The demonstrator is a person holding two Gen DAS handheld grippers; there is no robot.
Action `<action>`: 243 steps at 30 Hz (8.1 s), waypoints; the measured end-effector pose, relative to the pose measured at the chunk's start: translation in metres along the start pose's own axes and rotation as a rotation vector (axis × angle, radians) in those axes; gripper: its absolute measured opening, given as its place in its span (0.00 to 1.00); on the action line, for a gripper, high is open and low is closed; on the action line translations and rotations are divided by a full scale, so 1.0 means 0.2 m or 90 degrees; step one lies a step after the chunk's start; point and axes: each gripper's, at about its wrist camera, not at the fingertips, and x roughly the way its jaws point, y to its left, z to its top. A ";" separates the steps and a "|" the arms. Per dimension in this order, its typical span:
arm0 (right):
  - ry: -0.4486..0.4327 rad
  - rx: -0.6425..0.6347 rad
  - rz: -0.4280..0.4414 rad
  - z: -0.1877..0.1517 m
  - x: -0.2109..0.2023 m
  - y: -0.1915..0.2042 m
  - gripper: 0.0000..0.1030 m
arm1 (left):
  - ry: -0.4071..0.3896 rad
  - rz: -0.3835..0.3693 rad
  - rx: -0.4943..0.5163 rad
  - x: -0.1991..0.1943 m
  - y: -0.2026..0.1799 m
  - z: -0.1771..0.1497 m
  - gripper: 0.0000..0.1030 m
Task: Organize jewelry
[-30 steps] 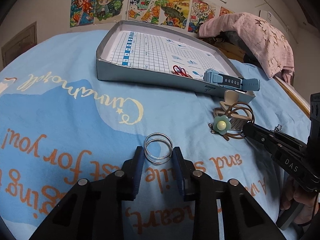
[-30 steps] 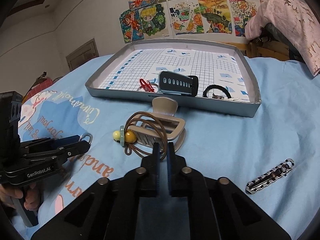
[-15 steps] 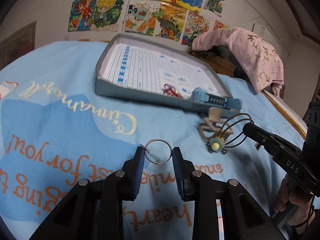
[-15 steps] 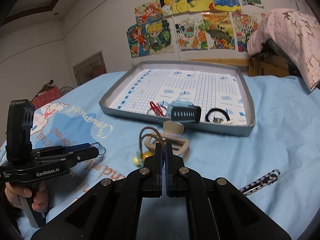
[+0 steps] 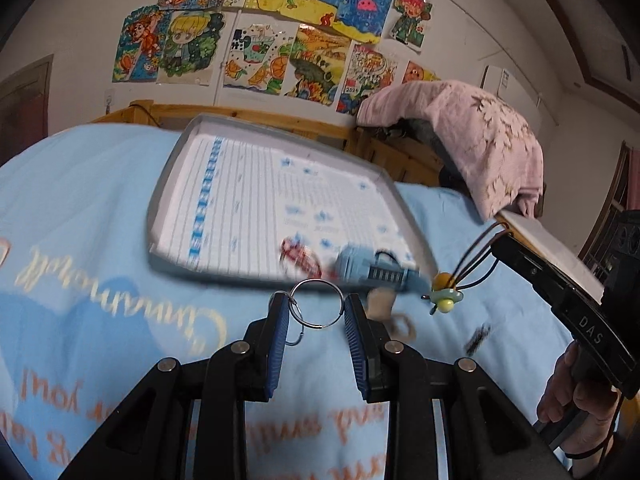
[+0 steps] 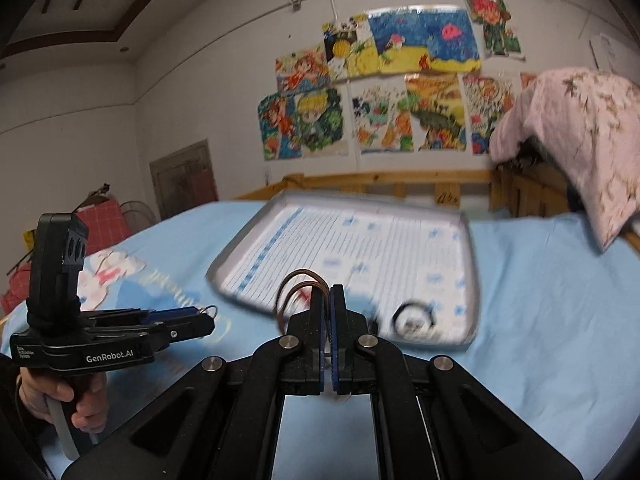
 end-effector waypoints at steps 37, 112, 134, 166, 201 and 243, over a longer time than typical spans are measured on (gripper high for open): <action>0.039 0.097 -0.102 0.03 0.36 -0.36 0.51 | -0.059 0.085 -0.070 0.28 0.07 0.15 0.97; -0.152 -0.018 -0.181 -0.23 -1.00 0.20 0.99 | -0.199 0.167 0.046 -0.96 -0.15 -0.48 1.00; -0.079 0.076 -0.243 -0.15 -0.33 -0.34 0.99 | -0.089 0.128 -0.011 0.02 -0.15 -0.15 1.00; 0.145 0.139 -0.198 -0.44 0.05 -0.45 0.39 | 0.080 -0.010 0.013 0.38 -0.18 -0.21 0.40; 0.069 0.145 -0.086 -0.36 -0.04 -0.37 0.13 | 0.055 -0.041 0.038 0.16 -0.26 -0.19 0.06; 0.115 0.132 -0.019 -0.13 0.72 -0.33 0.13 | -0.015 -0.015 0.001 0.45 0.02 0.22 0.05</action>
